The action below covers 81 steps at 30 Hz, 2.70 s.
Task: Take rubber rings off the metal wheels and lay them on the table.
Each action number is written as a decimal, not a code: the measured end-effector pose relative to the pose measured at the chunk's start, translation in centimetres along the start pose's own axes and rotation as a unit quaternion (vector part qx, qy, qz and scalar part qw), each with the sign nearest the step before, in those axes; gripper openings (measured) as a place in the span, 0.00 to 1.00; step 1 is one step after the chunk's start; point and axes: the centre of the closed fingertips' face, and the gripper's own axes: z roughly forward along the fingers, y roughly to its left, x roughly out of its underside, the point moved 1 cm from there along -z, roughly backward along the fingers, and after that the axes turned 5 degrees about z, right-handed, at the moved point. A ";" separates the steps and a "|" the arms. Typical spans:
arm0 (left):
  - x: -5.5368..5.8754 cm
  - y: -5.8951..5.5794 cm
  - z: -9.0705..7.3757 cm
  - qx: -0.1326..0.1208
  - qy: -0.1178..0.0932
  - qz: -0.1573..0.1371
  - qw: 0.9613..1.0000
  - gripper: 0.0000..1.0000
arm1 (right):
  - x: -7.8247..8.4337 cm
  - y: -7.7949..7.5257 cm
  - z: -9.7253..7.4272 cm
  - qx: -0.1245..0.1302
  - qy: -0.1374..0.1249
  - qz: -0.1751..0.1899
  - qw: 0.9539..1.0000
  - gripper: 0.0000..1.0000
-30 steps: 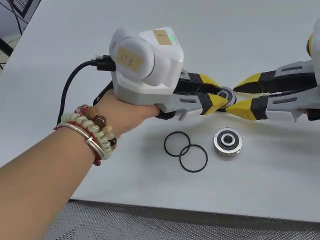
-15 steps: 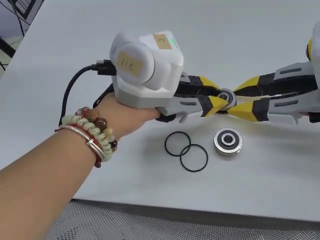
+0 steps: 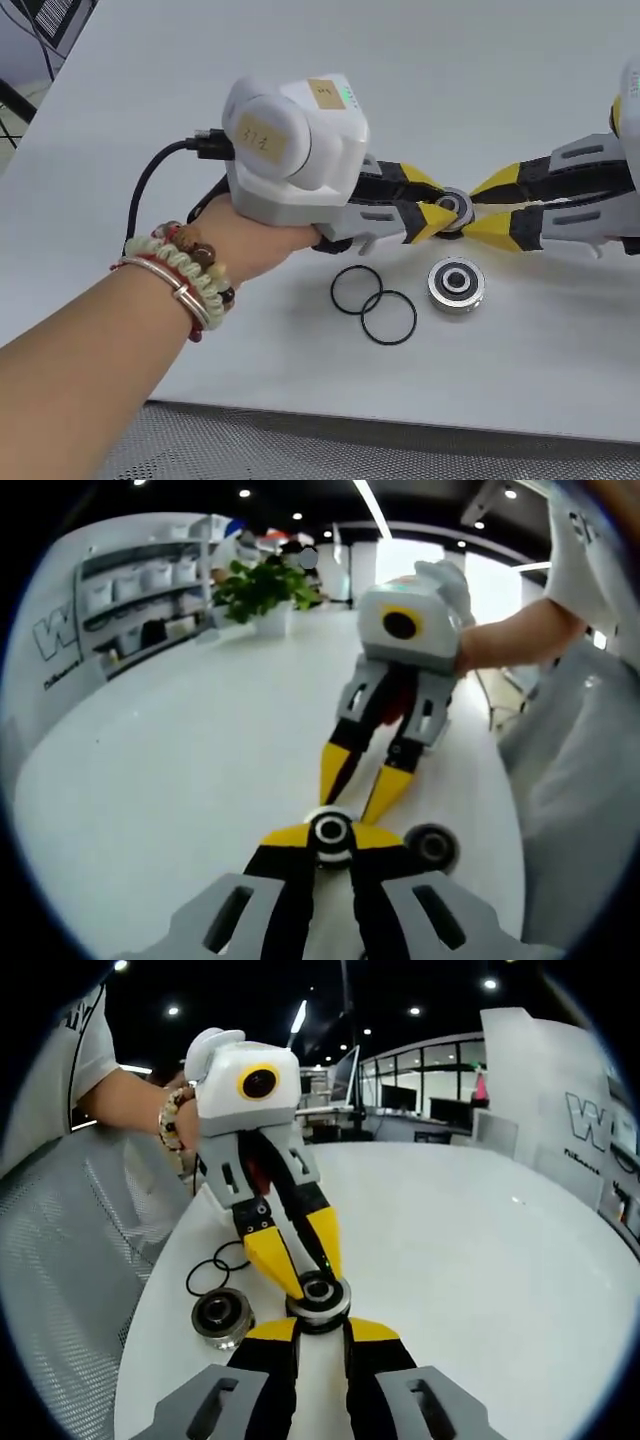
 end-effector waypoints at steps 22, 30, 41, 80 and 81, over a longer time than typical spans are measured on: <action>0.1 -0.4 0.2 -0.005 0.003 -0.003 1.000 0.14 | 0.7 -0.7 -0.1 0.026 0.014 0.090 0.996 0.00; 0.1 -0.5 0.2 -0.008 0.002 0.006 1.000 0.14 | 0.7 -0.8 -0.2 0.035 -0.011 0.179 0.983 0.00; 0.0 -0.7 0.1 -0.006 -0.002 0.010 1.000 0.14 | 0.3 -0.6 -1.1 0.007 -0.056 0.267 0.962 0.00; 0.1 -0.7 0.0 -0.006 -0.009 0.009 1.000 0.13 | -1.7 0.8 -0.6 -0.067 -0.108 0.409 0.903 0.00; 0.1 -0.7 0.0 -0.007 -0.009 0.009 1.000 0.13 | -1.8 0.8 -0.6 -0.067 -0.110 0.409 0.903 0.00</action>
